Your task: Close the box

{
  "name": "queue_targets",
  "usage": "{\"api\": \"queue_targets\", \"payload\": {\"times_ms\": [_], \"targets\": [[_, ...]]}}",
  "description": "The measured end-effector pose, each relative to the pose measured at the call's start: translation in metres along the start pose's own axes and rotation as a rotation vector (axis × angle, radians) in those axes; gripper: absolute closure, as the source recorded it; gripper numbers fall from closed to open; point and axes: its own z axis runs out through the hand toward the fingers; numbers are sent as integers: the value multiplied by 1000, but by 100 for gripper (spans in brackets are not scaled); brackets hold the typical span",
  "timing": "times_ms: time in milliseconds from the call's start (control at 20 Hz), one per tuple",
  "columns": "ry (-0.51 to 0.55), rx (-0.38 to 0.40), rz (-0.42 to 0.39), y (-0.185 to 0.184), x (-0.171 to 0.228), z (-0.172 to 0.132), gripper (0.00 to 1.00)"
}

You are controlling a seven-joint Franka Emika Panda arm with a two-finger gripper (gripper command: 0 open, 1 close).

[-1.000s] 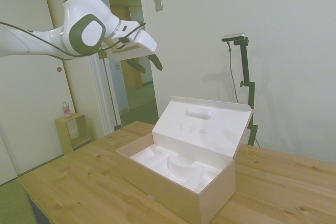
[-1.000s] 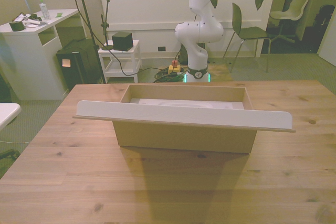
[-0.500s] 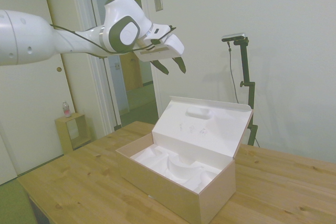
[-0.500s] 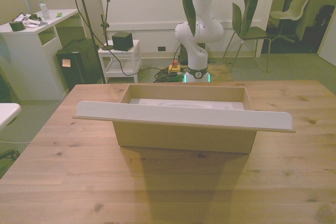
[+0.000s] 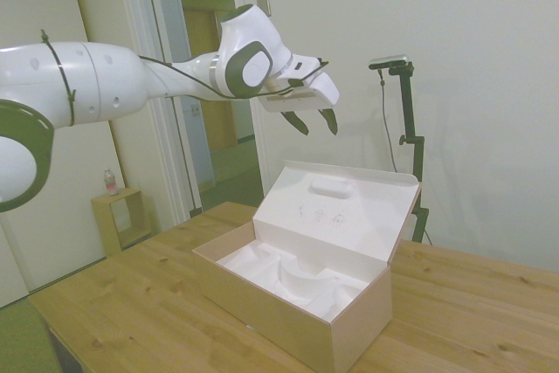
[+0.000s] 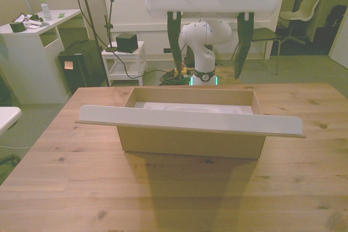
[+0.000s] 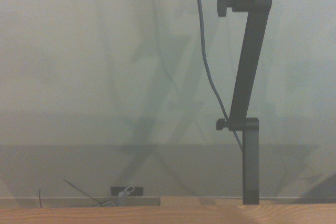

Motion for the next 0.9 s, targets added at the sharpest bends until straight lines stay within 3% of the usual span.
{"api": "queue_targets", "payload": {"times_ms": [550, 700, 900], "targets": [[-98, -81, 45, 36, 10, 100, 0], [-131, -87, 67, 41, 12, 99, 0], [-193, -102, 95, 44, 17, 74, 0]]}}
